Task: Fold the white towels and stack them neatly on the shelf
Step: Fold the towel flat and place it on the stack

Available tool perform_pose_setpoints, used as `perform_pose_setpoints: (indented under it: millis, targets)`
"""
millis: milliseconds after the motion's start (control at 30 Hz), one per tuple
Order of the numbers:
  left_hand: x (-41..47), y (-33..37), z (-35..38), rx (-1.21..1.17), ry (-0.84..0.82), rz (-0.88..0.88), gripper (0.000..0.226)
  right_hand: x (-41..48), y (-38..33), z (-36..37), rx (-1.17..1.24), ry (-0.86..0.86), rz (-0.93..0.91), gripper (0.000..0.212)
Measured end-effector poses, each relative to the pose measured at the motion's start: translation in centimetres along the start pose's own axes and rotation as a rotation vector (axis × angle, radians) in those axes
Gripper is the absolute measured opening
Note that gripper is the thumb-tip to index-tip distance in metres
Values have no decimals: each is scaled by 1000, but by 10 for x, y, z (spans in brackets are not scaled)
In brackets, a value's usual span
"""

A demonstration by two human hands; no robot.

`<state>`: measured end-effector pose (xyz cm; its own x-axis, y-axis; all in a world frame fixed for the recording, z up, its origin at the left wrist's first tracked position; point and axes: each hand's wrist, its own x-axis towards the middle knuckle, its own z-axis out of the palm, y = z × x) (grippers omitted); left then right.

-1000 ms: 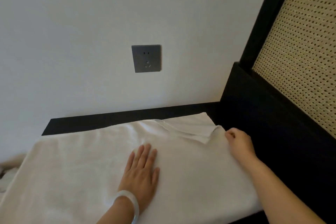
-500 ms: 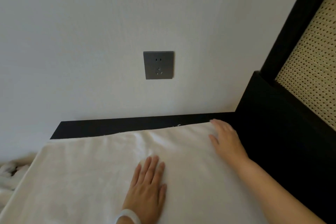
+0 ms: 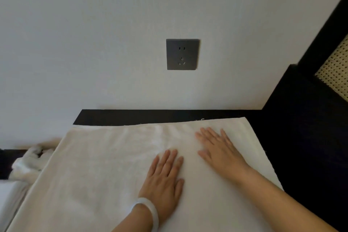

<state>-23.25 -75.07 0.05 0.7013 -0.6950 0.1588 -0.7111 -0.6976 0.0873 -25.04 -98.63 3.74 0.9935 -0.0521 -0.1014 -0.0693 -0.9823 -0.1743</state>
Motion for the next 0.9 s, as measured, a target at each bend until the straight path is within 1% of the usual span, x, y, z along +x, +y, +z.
perform_pose_setpoints:
  millis: [33,67,133,167,200,233,300,333,367,400,433,467,500,533,567,633,700,733,800,833,867,900]
  targets:
    - [0,0,-1,-4,-8,-1,56,-1,13,6,0,3,94,88]
    - [0,1,-2,-9,-21,-5,56,1,31,7,-14,16,261,82]
    - [-1,4,-2,-18,-54,-9,55,9,58,-9,4,-36,639,70]
    - [-1,4,-2,-25,-72,-3,55,13,63,-20,34,-64,746,69]
    - [2,4,-3,-28,-72,10,54,18,60,-27,29,-44,767,68]
    - [6,2,-4,-30,-62,14,52,22,51,-31,-6,22,705,67]
    - [21,-6,-14,2,-54,-46,51,28,18,-30,-5,157,438,62]
    - [32,-11,-22,32,-78,-115,57,29,-3,-26,11,198,291,61]
    - [42,-18,-27,55,-104,-167,70,30,-24,-19,16,222,157,62]
    - [52,-27,-27,63,-123,-185,84,32,-42,-12,13,215,49,68]
    - [60,-35,-26,35,-186,-219,97,35,-56,-5,-1,159,-33,77]
    - [65,-43,-22,14,-254,-253,105,40,-60,1,-18,73,-71,86]
    - [68,-49,-19,21,-292,-262,106,45,-55,7,-19,1,-56,91]
    - [67,-53,-16,20,-314,-265,102,48,-43,11,-10,-30,-7,94]
    - [66,-57,-12,15,-324,-271,97,49,-24,11,-10,-6,62,94]
    - [61,-59,-9,-6,-297,-295,91,48,26,10,-41,60,256,85]
    - [61,-57,-6,-19,-276,-328,91,42,76,-1,-31,43,452,66]
    - [61,-56,-4,-23,-270,-338,92,38,94,-8,-12,7,527,64]
    - [63,-56,-5,-9,-260,-335,94,32,108,-18,-11,-19,639,67]
    - [64,-56,-5,9,-273,-337,96,29,104,-21,-37,16,656,68]
    - [65,-55,-6,29,-290,-350,98,23,93,-21,-55,76,623,68]
    - [65,-52,-8,34,-296,-366,98,14,75,-18,-46,133,536,70]
